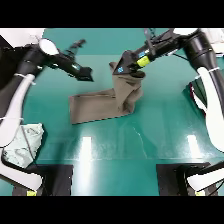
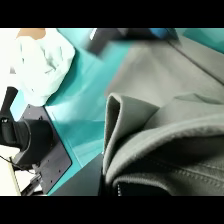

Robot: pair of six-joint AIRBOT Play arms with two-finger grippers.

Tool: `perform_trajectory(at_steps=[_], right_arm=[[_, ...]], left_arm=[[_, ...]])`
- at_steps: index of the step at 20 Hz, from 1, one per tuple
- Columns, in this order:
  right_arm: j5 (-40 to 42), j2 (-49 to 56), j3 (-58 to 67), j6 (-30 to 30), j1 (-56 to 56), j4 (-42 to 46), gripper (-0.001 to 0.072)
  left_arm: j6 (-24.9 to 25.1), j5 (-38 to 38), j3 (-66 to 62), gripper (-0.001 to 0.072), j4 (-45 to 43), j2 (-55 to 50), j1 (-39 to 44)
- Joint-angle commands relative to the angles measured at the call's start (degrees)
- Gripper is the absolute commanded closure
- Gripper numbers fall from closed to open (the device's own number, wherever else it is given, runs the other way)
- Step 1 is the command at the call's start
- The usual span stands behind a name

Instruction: Fold the shirts.

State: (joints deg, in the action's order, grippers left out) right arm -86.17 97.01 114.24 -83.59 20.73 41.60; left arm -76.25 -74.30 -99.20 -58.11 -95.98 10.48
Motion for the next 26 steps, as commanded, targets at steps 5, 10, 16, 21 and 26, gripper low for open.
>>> perform_trajectory(at_steps=[5, 10, 16, 21, 26], right_arm=[[5.88, 10.1, 3.32, 4.0, 11.58, 0.37, 0.0697], [25.03, 19.5, 3.39, 13.81, 22.97, -4.13, 0.0295], [15.65, 13.92, 0.31, 16.96, 23.37, 0.76, 0.0259], [9.55, 1.4, -14.51, 12.9, 10.23, 7.93, 0.026], [12.15, -7.04, -27.69, 12.85, 0.15, 7.48, 0.026]], left_arm=[[1.66, -11.89, -0.04, 0.0683, -7.56, 12.98, -13.35], [1.64, -12.31, -0.02, 0.0683, -7.48, 15.58, -15.52], [1.7, -14.71, -0.02, 0.0682, -7.52, 15.56, -15.52], [1.73, -15.78, 2.27, 0.0681, -3.65, 15.52, -15.45], [2.36, -16.22, 17.16, 0.009, 6.12, 15.52, -15.43]])
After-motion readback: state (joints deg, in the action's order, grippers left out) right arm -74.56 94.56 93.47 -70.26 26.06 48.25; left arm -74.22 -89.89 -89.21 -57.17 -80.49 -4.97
